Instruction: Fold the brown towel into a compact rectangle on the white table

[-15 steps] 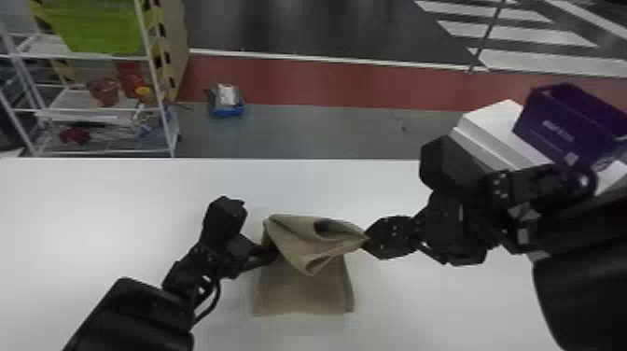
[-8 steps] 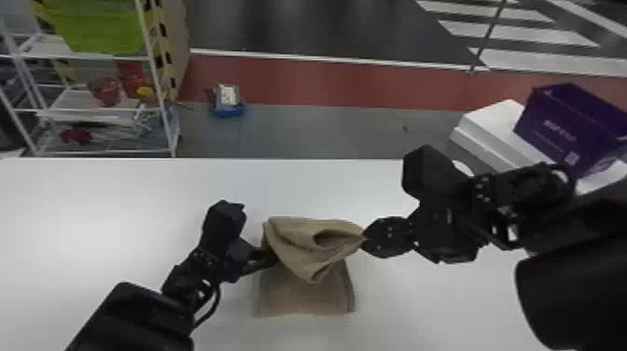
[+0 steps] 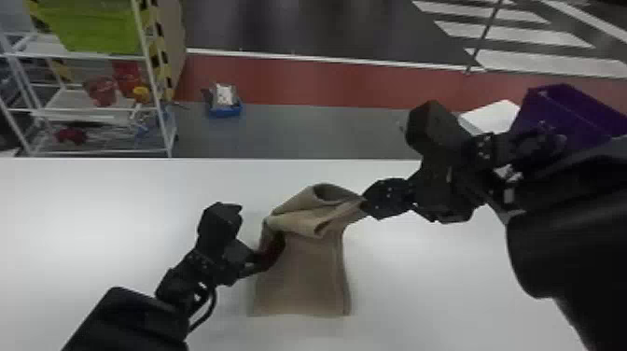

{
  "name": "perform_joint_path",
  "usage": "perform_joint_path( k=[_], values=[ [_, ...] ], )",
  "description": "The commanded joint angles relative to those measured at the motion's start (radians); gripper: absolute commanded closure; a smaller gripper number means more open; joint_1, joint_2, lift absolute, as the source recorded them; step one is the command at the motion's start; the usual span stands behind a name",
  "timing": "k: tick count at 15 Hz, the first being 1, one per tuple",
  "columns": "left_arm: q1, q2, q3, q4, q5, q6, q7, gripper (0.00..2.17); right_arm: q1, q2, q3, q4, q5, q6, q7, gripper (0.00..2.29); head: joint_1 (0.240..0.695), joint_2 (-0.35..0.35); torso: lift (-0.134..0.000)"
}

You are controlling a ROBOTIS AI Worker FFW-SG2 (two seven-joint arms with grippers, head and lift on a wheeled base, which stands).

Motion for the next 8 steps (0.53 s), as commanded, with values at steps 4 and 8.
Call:
perform_joint_path(
  k=[4,8],
  values=[
    [0.022,-0.003,0.006,-0.090,0.017,0.095,-0.066,0.08,-0.018,0.014,0.003,0.023,0.004,-0.014,0.003,1.32,0.695,-0.163,-0.124],
    [-0.020,-0.003,0.006,-0.039,0.017,0.065,-0.025,0.08,0.003,0.015,0.008,0.019,0.003,-0.014,0.003,1.32,0.695,-0.155,-0.124]
  ],
)
